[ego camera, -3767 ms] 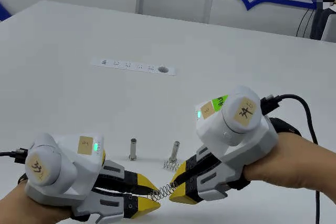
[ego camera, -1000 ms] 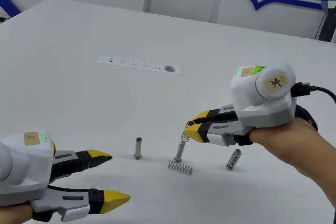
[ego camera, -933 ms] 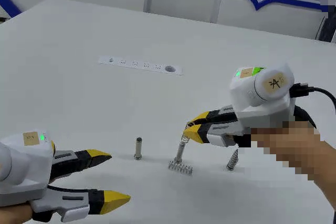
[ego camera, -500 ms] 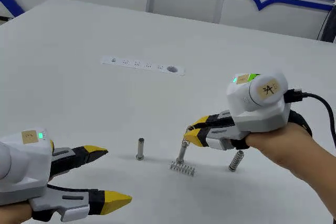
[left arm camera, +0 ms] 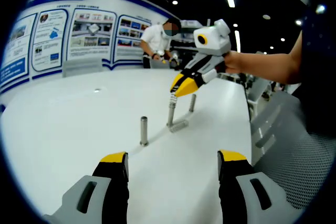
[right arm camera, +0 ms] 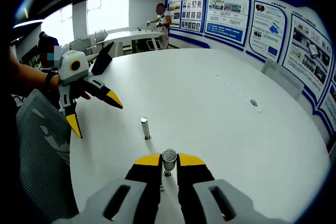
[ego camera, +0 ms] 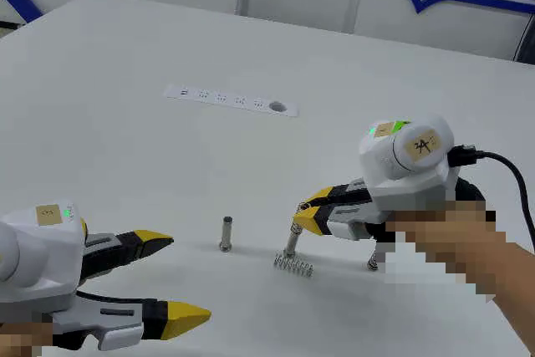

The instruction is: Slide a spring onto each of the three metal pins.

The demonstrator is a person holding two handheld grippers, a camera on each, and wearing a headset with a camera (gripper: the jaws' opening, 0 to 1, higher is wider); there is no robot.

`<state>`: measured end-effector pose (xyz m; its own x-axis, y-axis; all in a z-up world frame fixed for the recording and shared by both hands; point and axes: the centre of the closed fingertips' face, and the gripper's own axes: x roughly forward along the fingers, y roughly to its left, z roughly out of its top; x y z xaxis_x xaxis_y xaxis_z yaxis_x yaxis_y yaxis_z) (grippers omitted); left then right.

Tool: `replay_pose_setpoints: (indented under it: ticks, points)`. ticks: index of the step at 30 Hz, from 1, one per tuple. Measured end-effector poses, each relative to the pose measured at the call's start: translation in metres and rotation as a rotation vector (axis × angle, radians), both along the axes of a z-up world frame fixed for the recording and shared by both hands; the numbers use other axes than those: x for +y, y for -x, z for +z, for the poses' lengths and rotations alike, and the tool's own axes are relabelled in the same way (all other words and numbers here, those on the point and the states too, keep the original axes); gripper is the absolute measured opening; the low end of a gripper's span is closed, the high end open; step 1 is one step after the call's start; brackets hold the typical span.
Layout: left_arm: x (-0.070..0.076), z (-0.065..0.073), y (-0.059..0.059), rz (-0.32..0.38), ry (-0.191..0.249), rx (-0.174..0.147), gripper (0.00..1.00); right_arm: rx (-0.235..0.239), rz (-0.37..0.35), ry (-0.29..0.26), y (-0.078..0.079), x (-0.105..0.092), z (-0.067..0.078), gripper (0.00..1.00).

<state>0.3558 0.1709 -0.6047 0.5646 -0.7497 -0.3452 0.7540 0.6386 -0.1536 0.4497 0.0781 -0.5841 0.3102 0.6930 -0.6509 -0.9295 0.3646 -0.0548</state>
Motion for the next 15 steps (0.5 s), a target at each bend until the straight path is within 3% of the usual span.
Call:
replay_pose_setpoints:
  ticks: [15]
  points:
    - [-0.003,-0.002,0.0,-0.008,0.0,0.009,0.69,0.034,-0.028,0.019,-0.002,-0.001,-0.024,0.12]
